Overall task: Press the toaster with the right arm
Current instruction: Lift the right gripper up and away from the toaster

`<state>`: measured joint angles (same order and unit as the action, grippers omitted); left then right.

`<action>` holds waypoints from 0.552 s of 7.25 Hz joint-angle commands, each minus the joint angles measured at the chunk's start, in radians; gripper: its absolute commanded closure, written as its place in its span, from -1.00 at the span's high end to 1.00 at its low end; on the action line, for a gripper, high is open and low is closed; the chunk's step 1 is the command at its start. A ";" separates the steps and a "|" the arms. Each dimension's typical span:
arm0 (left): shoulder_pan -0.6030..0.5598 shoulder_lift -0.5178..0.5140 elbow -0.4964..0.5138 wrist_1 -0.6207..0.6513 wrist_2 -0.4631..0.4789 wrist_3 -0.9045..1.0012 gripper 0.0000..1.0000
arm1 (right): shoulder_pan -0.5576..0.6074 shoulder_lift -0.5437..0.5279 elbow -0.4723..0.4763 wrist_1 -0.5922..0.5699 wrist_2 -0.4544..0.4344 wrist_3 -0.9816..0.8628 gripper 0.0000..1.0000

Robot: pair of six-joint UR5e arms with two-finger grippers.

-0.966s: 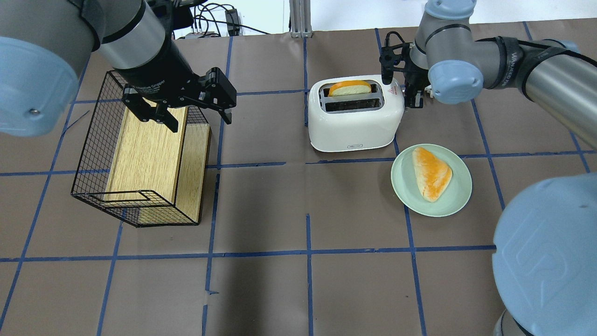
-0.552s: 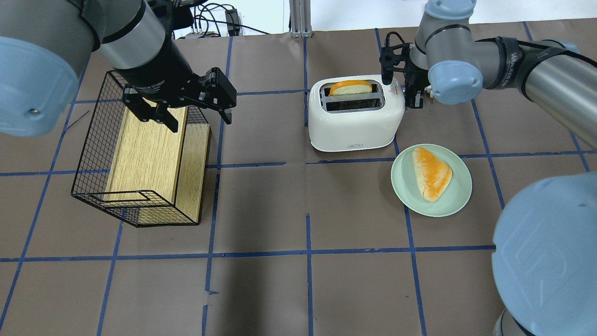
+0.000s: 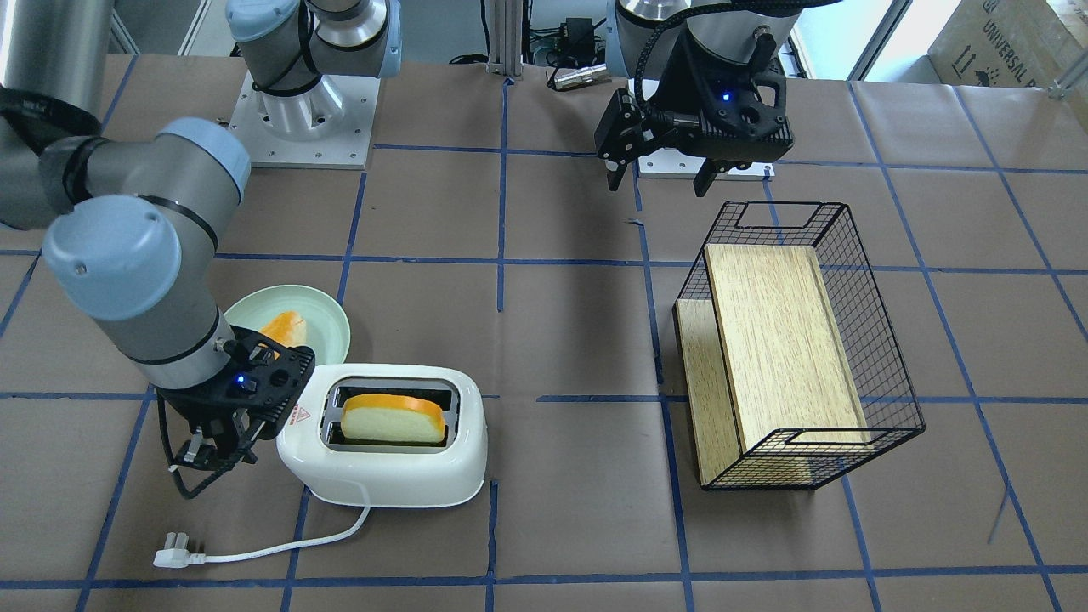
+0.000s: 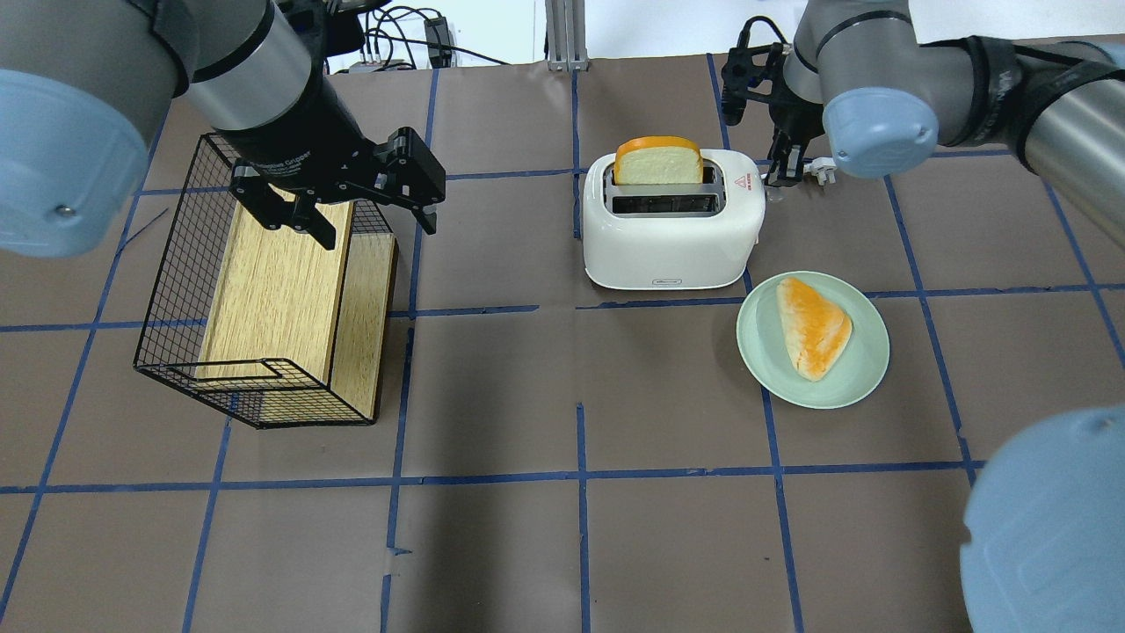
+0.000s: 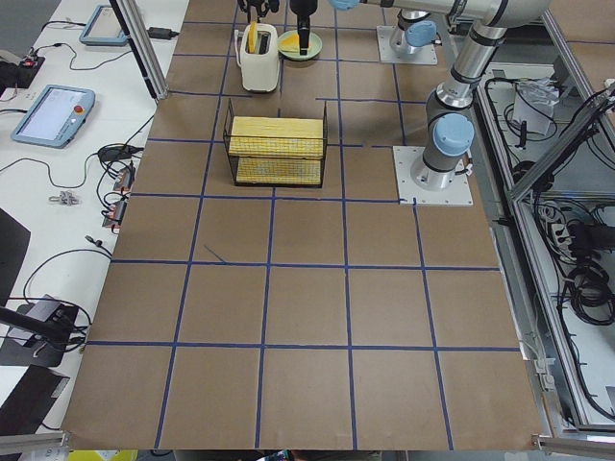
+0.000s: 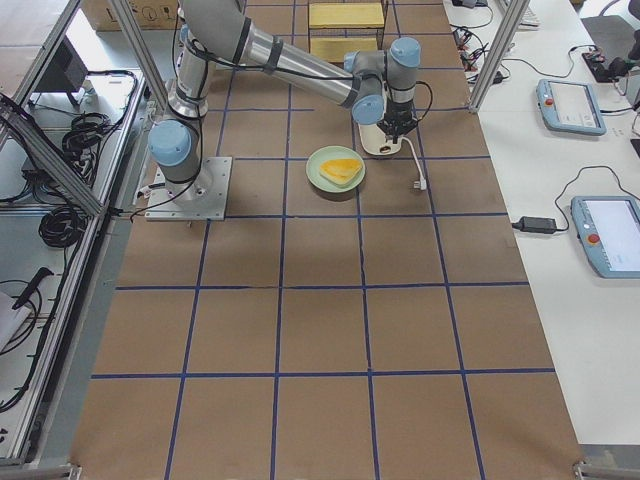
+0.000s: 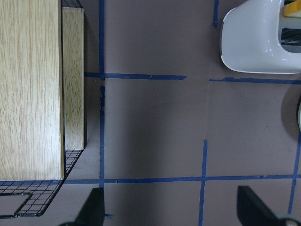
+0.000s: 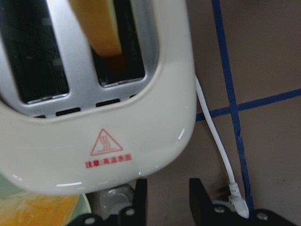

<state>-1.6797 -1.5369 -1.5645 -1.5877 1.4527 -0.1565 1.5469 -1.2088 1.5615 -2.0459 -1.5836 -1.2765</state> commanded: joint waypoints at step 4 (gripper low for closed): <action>0.000 0.000 0.000 0.000 0.000 0.000 1.00 | 0.013 -0.260 -0.003 0.344 -0.007 0.667 0.99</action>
<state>-1.6797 -1.5368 -1.5646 -1.5877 1.4527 -0.1565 1.5530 -1.4152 1.5570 -1.7553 -1.5956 -0.7166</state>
